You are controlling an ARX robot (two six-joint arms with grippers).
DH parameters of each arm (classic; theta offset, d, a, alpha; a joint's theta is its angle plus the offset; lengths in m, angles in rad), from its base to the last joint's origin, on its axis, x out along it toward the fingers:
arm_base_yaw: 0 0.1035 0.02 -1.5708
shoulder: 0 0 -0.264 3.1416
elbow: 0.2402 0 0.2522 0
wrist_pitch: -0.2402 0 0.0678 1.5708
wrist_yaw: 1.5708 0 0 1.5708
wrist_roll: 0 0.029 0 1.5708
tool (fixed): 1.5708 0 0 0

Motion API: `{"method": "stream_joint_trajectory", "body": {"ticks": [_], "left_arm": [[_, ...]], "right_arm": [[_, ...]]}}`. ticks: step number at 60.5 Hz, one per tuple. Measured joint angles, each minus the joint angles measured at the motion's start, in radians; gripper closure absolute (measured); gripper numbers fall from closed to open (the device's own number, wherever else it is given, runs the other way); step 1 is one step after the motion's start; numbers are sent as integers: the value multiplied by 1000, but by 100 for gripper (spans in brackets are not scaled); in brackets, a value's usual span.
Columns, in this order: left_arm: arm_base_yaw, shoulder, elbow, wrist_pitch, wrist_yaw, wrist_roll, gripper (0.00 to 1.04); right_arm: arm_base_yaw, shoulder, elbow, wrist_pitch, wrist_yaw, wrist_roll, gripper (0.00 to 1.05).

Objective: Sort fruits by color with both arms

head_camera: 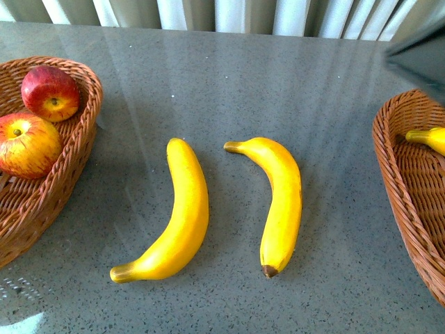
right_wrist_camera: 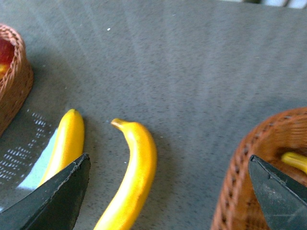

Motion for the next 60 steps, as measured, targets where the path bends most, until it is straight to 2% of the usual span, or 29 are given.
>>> {"method": "stream_joint_trajectory", "body": {"ticks": [8, 17, 34, 60], "left_arm": [[0, 0, 0, 0, 0, 0, 9], [0, 0, 0, 0, 0, 0, 9], [0, 0, 0, 0, 0, 0, 9], [0, 0, 0, 0, 0, 0, 9]], "right_arm": [[97, 227, 128, 1, 48, 34, 9], [159, 453, 280, -37, 6, 126, 9], [194, 644, 469, -130, -46, 227, 9], [243, 747, 580, -163, -89, 253, 9]]}}
